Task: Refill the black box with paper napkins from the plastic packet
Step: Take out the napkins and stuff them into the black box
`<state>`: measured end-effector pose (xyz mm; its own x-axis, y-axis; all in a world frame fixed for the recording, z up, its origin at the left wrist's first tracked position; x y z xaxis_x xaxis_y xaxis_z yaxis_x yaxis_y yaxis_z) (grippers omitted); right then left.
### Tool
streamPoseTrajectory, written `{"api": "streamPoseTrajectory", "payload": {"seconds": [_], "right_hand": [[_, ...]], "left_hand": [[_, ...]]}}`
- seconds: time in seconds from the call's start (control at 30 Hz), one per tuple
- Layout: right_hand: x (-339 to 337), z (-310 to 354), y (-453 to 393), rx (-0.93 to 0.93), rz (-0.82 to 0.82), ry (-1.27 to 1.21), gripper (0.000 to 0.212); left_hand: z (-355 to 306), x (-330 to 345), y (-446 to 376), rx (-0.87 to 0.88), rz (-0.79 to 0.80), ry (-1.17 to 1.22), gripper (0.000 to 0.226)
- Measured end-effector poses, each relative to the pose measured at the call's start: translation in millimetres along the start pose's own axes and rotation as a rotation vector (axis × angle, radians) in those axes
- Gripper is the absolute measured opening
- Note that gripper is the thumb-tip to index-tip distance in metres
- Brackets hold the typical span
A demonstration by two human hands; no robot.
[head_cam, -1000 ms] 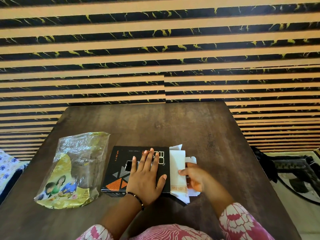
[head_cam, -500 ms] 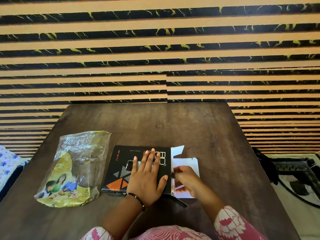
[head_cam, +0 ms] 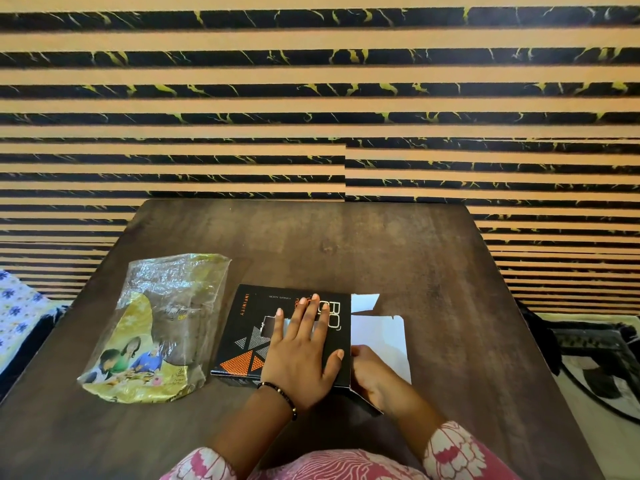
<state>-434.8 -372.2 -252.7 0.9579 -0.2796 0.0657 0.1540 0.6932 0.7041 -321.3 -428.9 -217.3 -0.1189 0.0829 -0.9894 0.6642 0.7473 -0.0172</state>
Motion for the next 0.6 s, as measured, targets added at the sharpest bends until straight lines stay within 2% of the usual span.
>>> {"api": "streamPoseTrajectory", "payload": {"seconds": [0.13, 0.33, 0.5, 0.6], "right_hand": [[-12, -7, 0, -0.017, 0.02, -0.043, 0.018], [-43, -12, 3, -0.134, -0.058, 0.153, 0.024], [-57, -27, 8, -0.241, -0.124, 0.179, 0.019], [-57, -30, 9, -0.27, -0.141, 0.181, 0.019]], "left_hand": [[0, -3, 1, -0.002, 0.04, 0.016, 0.074], [1, -5, -1, -0.012, 0.082, 0.029, 0.076], [1, -9, -5, 0.018, 0.119, 0.009, 0.106], [-7, -10, -5, 0.122, 0.111, -0.003, 0.117]]}}
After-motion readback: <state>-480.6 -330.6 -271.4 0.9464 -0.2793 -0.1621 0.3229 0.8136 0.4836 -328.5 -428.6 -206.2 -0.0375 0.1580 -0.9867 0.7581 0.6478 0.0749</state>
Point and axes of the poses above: each hand's wrist, its own y-axis away from the middle knuckle, its own x-axis out of the palm, z = x × y, the point moved 3 cm from there along -y, towards the middle knuckle, and after that the axes turned 2 degrees about -x, right-handed, at the moved point
